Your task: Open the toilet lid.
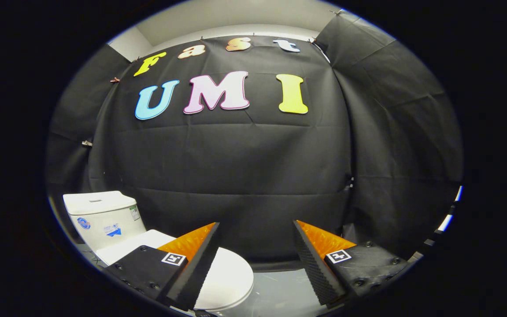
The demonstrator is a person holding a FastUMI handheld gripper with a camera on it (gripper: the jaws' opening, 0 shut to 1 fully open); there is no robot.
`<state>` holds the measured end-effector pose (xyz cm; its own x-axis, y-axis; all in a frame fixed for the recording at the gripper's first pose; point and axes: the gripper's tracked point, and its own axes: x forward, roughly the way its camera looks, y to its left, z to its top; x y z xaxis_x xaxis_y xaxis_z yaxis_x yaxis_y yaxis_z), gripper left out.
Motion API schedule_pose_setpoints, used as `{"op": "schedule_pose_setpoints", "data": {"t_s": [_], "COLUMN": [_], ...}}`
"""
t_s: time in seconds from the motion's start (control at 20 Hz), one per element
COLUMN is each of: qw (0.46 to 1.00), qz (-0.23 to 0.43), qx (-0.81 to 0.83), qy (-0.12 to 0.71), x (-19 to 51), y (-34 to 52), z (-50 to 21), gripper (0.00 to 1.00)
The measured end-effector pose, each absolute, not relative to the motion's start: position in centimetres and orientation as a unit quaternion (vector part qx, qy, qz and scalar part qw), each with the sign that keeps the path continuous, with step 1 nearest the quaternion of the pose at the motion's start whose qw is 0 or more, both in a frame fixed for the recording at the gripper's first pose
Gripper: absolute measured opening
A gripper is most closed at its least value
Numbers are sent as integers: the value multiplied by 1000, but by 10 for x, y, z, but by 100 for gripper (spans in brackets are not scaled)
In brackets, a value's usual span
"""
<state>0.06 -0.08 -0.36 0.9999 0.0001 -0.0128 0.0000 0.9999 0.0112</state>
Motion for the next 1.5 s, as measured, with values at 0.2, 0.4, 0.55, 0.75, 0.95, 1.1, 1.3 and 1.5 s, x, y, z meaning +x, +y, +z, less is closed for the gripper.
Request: {"op": "schedule_pose_setpoints", "data": {"t_s": [0.2,0.4,0.55,0.75,0.95,1.1,1.3,1.5], "qw": [1000,1000,1000,1000,1000,1000,1000,998], "qz": [0,-3,-1,1,2,3,-2,8], "qx": [7,6,8,11,9,12,8,25], "qy": [7,1,5,6,14,21,29,50], "x": [0,0,-1,-2,-3,-5,-18,-39], "y": [-1,-2,-1,1,1,7,17,34], "z": [-2,1,-1,1,4,22,35,30], "gripper": [99,99,99,99,99,99,99,99]}}
